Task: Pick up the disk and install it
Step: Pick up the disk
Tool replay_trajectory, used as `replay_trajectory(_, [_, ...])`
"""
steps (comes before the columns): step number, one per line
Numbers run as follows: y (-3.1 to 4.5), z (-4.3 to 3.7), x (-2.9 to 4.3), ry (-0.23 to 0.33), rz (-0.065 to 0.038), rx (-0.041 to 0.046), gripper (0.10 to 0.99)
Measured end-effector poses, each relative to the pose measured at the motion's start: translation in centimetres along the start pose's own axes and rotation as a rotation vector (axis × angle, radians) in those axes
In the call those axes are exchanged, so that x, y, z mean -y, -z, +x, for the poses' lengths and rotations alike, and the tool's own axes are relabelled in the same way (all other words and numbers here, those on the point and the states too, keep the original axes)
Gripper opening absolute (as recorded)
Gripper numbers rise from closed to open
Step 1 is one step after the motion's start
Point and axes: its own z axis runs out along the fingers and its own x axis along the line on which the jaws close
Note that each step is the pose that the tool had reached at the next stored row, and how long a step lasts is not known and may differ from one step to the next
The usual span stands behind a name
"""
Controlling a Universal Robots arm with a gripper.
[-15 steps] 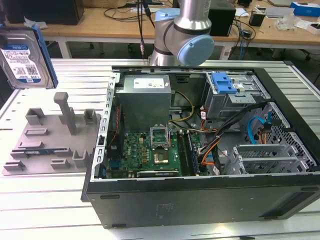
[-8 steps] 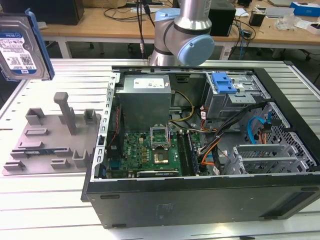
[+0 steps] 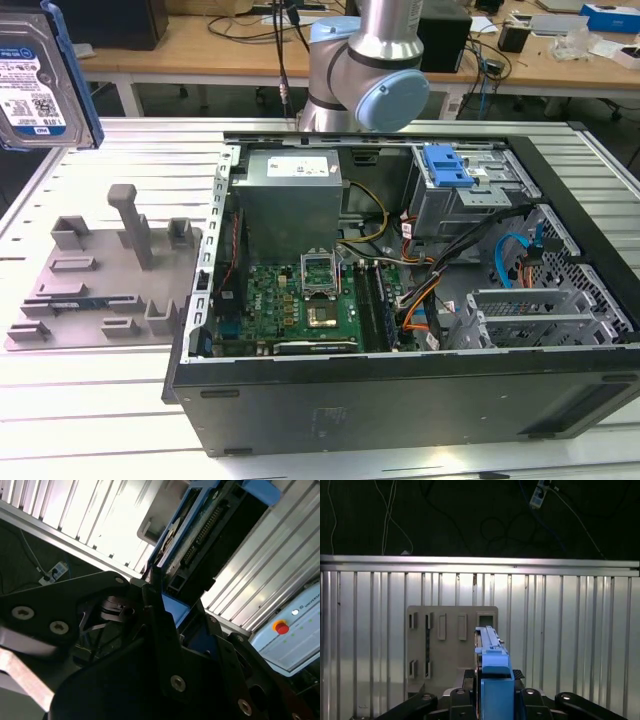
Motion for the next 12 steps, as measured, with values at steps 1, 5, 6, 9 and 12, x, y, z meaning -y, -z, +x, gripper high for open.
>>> replay_trajectory(1, [0.0,0.0,0.0,0.0,0.0,0.0,0.369])
replay_trajectory(5, [0.02,0.12,0.0,0.0,0.0,0.0,0.369])
replay_trajectory(6, [0.09,0.3,0.0,0.0,0.0,0.0,0.369])
replay_trajectory(9, [0.18,1.22,0.08,0.0,0.0,0.0,0.369])
replay_trajectory(12, [0.2,2.17,0.24,0.0,0.0,0.0,0.369])
